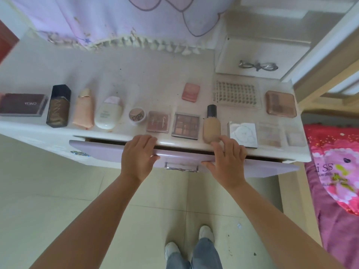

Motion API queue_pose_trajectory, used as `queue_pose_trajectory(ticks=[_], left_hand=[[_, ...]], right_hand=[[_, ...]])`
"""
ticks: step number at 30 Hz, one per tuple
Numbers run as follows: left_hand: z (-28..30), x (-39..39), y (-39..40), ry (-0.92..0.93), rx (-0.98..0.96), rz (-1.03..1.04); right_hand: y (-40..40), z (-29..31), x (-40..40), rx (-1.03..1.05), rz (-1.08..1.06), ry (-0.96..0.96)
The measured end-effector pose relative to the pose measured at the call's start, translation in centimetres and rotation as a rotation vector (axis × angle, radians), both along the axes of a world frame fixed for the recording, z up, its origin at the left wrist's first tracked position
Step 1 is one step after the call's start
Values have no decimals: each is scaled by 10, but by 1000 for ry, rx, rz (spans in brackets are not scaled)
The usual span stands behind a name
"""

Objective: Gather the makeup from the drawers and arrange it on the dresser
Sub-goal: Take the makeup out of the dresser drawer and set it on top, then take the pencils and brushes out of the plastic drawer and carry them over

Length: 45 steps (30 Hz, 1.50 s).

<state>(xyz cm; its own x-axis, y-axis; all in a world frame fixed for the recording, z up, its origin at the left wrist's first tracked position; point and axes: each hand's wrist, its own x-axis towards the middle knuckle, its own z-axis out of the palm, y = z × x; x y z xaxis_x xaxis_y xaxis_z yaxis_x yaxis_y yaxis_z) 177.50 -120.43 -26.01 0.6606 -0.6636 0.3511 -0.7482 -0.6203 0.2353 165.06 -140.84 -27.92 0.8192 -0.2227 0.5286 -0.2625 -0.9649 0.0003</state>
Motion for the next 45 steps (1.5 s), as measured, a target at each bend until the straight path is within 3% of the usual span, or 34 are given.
queue_pose_trajectory(ticks=[6,16,23,28,34,37,39,45], left_hand=[[12,7,-10,69,186,30],[11,-4,-15,101,244,98],[66,-29,-27,226,351,202],[140,-36,-3,291,399,421],[227,-90,108,290,401,865],[260,-153,180,324,450,1095],[278,-206,230,360,466,1251],[312,-406,347,409,328,1727]], right_hand=[[-5,-2,10,13,-3,29],[2,6,11,47,-16,78],[13,55,10,57,64,99],[39,136,43,31,324,195],[147,230,62,28,776,307],[230,266,39,0,1039,308],[290,287,13,-108,1196,409],[472,328,-123,-205,1591,410]])
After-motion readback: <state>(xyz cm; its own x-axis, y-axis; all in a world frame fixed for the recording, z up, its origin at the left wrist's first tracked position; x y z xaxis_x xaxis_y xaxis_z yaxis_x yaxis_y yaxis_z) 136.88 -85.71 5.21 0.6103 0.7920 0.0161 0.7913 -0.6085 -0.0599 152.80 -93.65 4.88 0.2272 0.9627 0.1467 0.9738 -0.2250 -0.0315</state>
